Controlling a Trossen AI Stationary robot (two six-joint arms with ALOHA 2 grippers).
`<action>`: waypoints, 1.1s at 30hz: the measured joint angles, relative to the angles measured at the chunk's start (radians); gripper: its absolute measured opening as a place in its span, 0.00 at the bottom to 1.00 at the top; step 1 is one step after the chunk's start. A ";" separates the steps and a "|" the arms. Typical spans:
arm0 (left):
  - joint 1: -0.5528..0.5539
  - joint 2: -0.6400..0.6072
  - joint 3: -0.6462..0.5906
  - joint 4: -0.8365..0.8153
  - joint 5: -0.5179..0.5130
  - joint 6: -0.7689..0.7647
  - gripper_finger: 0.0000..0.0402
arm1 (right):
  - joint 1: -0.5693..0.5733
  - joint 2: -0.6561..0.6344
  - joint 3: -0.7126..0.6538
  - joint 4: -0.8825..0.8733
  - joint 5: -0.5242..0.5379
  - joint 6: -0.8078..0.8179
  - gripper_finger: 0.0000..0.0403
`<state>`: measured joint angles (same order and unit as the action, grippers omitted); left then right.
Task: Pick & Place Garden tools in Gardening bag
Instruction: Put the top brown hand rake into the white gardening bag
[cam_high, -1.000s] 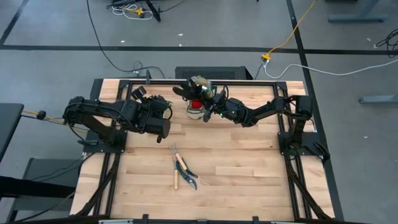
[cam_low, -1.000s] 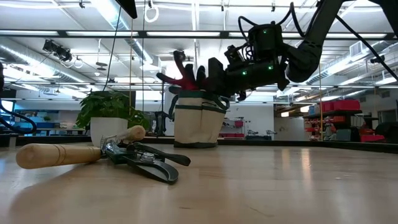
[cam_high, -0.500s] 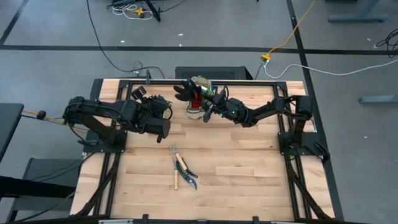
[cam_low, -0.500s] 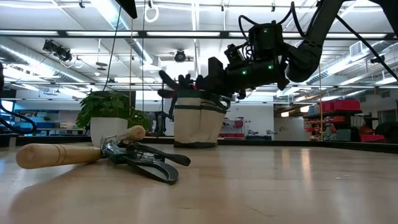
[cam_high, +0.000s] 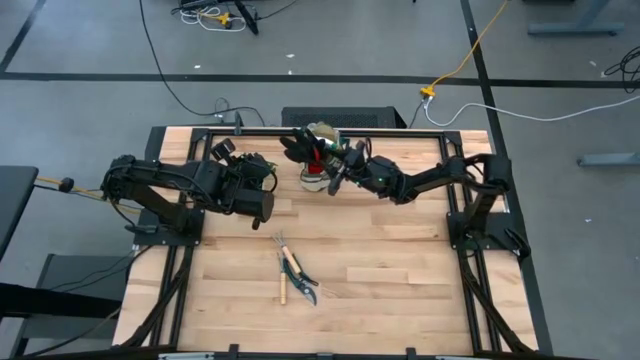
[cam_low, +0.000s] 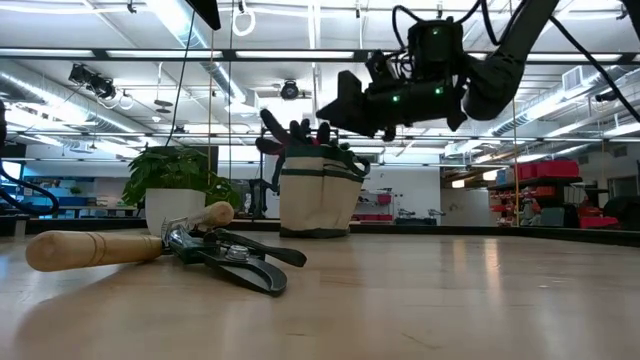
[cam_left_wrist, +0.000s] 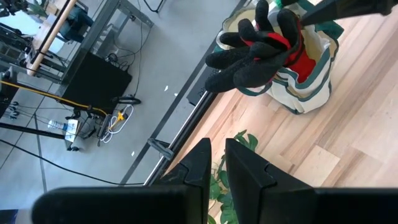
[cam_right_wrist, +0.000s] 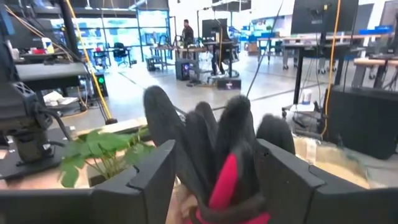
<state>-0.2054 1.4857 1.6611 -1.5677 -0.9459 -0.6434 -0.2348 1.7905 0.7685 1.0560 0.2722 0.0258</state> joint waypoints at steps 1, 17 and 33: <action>0.000 0.000 0.000 0.000 0.000 0.000 0.14 | 0.001 -0.010 0.000 -0.005 0.000 -0.006 0.54; 0.000 0.000 0.000 0.000 0.000 0.000 0.14 | 0.115 -0.169 0.000 -0.224 -0.115 -0.008 0.52; 0.000 0.000 0.000 0.001 0.000 0.000 0.14 | 0.330 -0.220 0.000 -0.362 -0.242 0.156 0.52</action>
<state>-0.2053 1.4857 1.6611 -1.5669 -0.9459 -0.6438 0.0956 1.5707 0.7685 0.6936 0.0303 0.1821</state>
